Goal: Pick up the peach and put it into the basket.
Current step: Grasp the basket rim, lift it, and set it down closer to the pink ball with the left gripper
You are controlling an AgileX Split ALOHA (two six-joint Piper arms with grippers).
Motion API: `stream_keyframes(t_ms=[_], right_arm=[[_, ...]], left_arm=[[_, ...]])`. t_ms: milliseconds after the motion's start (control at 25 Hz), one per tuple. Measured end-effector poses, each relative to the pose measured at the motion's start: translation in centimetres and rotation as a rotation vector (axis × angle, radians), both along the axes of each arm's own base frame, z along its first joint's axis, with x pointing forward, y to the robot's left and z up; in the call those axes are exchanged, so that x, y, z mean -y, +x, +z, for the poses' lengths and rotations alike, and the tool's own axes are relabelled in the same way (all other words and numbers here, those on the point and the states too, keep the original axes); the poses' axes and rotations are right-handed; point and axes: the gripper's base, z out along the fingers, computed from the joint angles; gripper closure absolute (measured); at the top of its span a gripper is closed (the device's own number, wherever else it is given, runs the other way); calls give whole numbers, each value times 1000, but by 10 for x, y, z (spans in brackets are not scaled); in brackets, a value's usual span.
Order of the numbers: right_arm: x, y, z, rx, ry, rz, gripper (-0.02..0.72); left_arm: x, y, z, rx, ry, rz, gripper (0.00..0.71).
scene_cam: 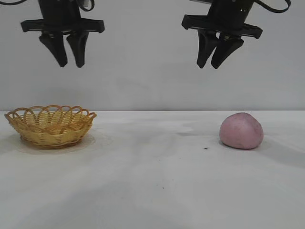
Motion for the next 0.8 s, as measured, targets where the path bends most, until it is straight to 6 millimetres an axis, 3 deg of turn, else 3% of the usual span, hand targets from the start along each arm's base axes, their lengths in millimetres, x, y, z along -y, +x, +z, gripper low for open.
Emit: stream_keyframes(t_ms=[120,240,360,800], right_arm=[[0,0,0,-2,-1,0,435],[0,0,0,-2,-1,0,435],[0,0,0,-2,-1,0,435],[0,0,0,-2,0,0,435]], left_arm=[[-23,-1,-7,-49,-3,5,430],[-33,-2,-10,-73,-1,1,430],[-34,-1,-14,-83,-1,-14,430],[-27,6,-66,-195,-50,-41,430]])
